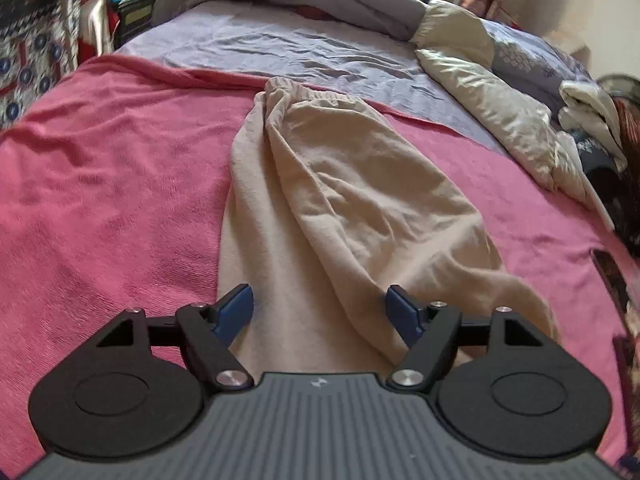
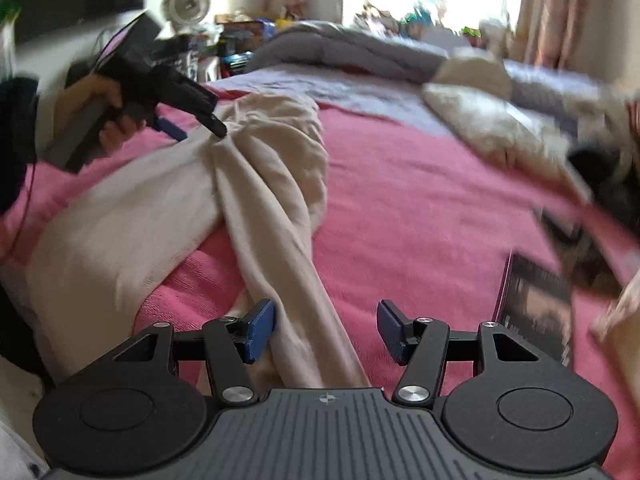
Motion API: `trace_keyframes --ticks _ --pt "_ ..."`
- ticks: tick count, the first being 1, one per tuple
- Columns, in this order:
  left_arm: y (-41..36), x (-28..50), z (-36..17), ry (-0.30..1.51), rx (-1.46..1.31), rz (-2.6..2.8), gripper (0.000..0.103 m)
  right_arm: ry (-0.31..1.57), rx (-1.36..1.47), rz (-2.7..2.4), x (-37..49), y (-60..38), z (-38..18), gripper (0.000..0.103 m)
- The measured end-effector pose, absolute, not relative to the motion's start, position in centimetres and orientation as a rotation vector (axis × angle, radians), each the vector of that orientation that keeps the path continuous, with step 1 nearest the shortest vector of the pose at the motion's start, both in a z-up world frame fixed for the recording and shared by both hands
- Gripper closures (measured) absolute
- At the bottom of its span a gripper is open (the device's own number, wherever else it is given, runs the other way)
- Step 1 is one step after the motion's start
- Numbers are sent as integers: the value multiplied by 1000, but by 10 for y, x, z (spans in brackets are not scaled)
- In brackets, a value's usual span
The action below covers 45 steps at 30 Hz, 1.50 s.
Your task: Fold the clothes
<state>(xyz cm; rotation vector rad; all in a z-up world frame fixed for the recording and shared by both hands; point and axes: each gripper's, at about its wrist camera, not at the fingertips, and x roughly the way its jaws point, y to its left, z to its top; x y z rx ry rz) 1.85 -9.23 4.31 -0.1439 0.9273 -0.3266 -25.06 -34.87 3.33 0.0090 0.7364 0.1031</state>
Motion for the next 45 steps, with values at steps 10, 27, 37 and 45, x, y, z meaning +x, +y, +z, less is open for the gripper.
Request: trace_keyframes --ticks 10,27,37,45 --pt "-118 17 43 894 -8 -259 46 681 8 175 -289 -306 69 91" --pt "-109 -100 82 556 466 -532 44 625 -398 198 -311 -232 45 37" --pt "-91 -126 82 709 246 -621 42 579 -354 338 -317 -223 52 37" --pt "-91 -149 71 793 174 -675 40 649 -429 358 -312 -221 35 64"
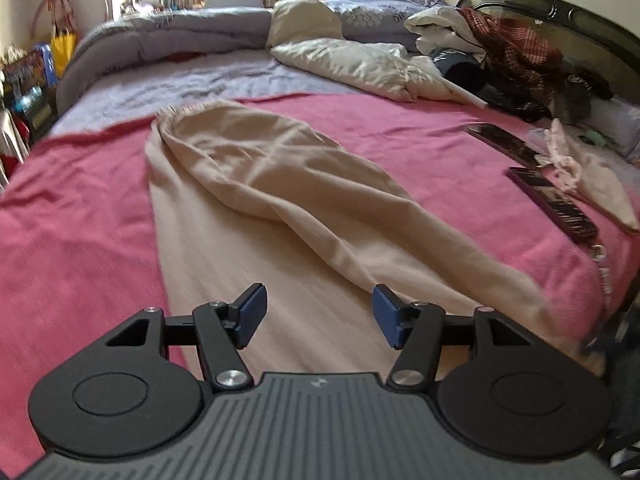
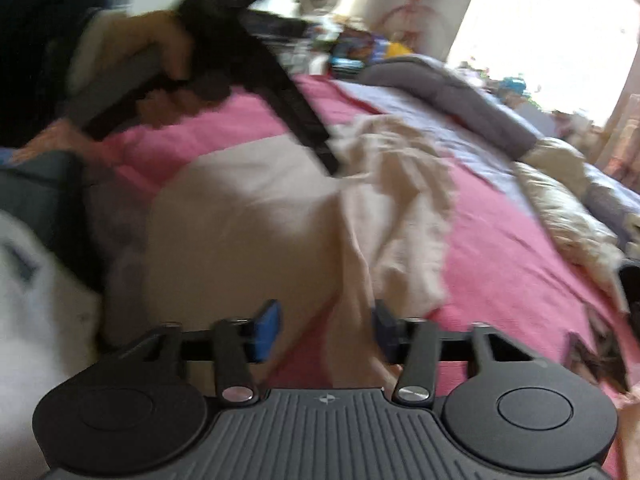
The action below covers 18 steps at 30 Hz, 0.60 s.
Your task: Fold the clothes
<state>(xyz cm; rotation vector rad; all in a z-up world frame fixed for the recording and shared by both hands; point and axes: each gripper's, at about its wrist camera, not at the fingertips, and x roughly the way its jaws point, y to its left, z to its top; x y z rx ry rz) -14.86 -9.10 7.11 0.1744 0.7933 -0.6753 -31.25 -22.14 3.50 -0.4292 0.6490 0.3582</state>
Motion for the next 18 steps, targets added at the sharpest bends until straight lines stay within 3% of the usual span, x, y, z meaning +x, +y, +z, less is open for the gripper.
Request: trace_keyframes --ticks 10,14,17,18 --pt "-93 -146 52 949 -20 -654 36 602 -656 275 -321 -207 9 60" --pt "-102 -141 50 953 -84 -648 37 623 -730 275 -320 -198 -6 92" --pt "-108 -136 48 951 -114 -621 41 599 -721 256 -328 -194 -3 94" --pt "-108 -133 46 949 -138 -601 53 590 -706 247 -329 -195 0 95"
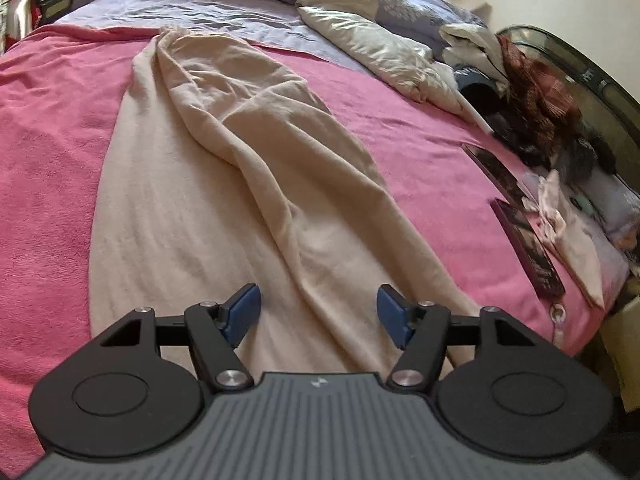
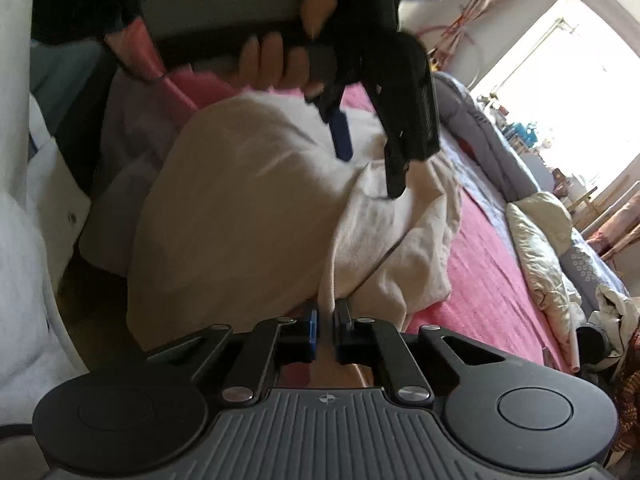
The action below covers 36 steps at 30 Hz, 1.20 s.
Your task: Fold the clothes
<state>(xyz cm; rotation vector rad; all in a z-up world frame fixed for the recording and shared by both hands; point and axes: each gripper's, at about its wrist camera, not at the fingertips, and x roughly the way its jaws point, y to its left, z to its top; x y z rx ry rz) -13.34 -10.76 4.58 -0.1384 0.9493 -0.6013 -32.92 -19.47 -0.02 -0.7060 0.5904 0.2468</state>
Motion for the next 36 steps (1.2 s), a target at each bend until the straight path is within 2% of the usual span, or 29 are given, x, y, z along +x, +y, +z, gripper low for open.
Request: trace_keyframes --ticks 1,2,6,14,18,19,21,22,30,31,32,33,34,36 --pt "-107 -131 44 947 -162 -582 67 582 -687 237 -330 -195 2 96" --pt "-107 -129 42 945 -186 -562 103 573 -660 230 -331 -197 6 96" --pt "-96 -125 39 939 -330 -553 103 569 -506 222 -335 -202 21 97" --pt "-54 -126 72 811 -487 -577 103 581 -177 379 -335 -210 64 98" --pt "-32 -125 84 762 -508 -548 103 557 -227 405 -330 -197 69 98" --pt "-27 -123 84 764 -519 -538 103 556 -271 383 -329 -194 65 93" --pt "-20 -120 82 778 -542 -521 103 564 -371 330 -326 -191 52 77" --pt "-18 -119 81 782 -547 -516 103 582 -401 325 -325 -191 44 64" --pt "-27 -122 88 766 -536 -539 103 706 -580 361 -338 -181 -7 58" --pt "-28 -123 89 762 -524 -540 103 716 -604 353 -339 -180 -13 62" --pt "-30 -124 90 759 -512 -541 103 725 -628 344 -341 -179 -18 79" --pt "-31 -124 91 758 -506 -541 103 735 -633 333 -341 -179 -20 92" --pt "-32 -124 90 760 -507 -539 103 745 -625 319 -341 -180 -20 98" --pt "-31 -124 89 763 -515 -534 103 748 -573 318 -342 -184 -11 99"
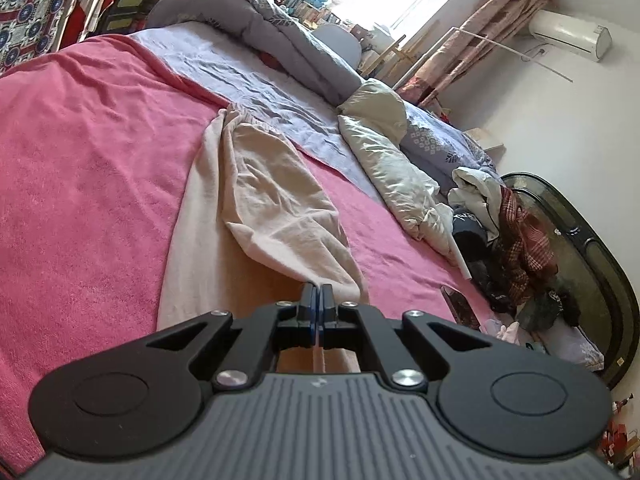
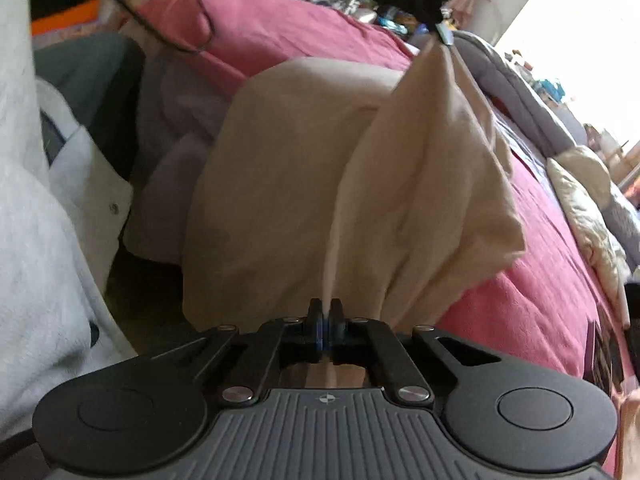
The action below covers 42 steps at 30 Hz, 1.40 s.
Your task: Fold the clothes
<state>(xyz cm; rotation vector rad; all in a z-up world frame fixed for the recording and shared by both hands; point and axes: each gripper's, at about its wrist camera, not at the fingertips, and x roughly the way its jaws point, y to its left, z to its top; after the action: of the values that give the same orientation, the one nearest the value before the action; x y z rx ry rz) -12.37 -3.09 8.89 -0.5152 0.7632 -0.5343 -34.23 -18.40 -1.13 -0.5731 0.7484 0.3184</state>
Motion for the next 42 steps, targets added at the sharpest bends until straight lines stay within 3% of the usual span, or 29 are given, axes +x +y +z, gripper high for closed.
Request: trace_keyframes --ticks 3,8,11,15,18,22,24,27,34,36,37,42 --pt "-26 -124 91 745 -536 -540 103 793 -319 395 -340 -196 17 99" --pt "-1 -133 113 643 -580 -569 103 785 -169 581 -343 -184 49 99" --pt "13 -135 117 608 -510 -525 103 840 -219 685 -330 -164 31 97" --pt "25 -125 88 692 -424 -409 103 981 -292 779 -299 -138 -15 93" --pt "34 -119 58 779 -415 -337 103 1061 -320 796 -282 -129 -34 80" --pt "42 -118 34 825 -466 -326 103 953 -244 777 -291 -156 -9 56" --pt "41 -117 28 830 -467 -326 103 898 -121 732 -294 -185 14 54" --pt "35 -113 27 830 -453 -332 103 794 92 584 -294 -232 42 43" --pt "30 -115 26 834 -426 -328 103 704 236 358 -261 -266 43 44" --pt "30 -115 26 838 -434 -328 103 673 280 367 -256 -270 43 49" --pt "29 -115 26 840 -436 -328 103 669 303 373 -252 -271 41 57" --pt "25 -115 25 840 -422 -331 103 701 458 356 -230 -275 28 64"
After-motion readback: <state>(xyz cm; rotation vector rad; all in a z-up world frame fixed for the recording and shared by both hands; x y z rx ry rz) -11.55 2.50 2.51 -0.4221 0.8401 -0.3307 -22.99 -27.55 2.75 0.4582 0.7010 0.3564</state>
